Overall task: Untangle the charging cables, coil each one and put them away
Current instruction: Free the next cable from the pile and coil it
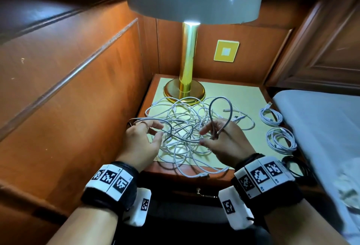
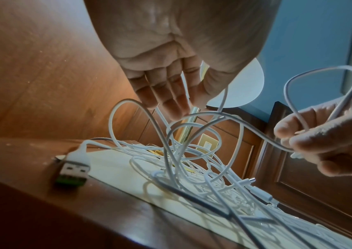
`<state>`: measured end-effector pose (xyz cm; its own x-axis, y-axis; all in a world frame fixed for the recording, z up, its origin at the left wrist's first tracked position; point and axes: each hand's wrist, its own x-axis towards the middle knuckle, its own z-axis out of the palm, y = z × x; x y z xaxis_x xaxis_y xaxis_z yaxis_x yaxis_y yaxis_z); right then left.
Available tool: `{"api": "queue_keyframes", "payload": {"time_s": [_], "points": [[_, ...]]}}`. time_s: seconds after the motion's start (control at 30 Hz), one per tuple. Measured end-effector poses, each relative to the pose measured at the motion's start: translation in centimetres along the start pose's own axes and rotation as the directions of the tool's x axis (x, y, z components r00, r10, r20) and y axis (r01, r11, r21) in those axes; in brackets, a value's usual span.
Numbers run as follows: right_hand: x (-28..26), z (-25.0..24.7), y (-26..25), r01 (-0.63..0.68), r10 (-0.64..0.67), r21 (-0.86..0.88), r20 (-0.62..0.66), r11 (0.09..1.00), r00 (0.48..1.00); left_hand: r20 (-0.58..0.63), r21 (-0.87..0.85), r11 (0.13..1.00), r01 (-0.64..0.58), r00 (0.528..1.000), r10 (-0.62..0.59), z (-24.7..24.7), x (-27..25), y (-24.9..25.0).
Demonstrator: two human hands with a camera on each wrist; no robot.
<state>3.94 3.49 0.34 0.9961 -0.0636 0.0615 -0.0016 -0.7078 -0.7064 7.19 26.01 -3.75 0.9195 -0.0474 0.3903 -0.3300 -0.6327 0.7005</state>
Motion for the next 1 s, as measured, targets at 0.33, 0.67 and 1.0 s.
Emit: {"api": "queue_keyframes", "payload": {"time_s": [0.33,0.67,1.0], "points": [[-0.2,0.9,-0.3,0.039,-0.049,0.117,0.087,0.992,0.995,-0.029,0.302,0.879,0.369,0.925,-0.378,-2.1,0.5,-1.3],[-0.6,1.3,-2.2,0.246,-0.253,0.314,-0.019,0.917,0.967,-0.155,-0.013,0.958,0.286,0.946,-0.284,-1.4,0.9,-2.5],[-1.0,2.9,-3.5,0.314,-0.322,0.349,-0.037,0.883,0.946,0.051,-0.3,0.945,-0.126,0.988,0.148,-0.3,-0.4,1.5]]}}
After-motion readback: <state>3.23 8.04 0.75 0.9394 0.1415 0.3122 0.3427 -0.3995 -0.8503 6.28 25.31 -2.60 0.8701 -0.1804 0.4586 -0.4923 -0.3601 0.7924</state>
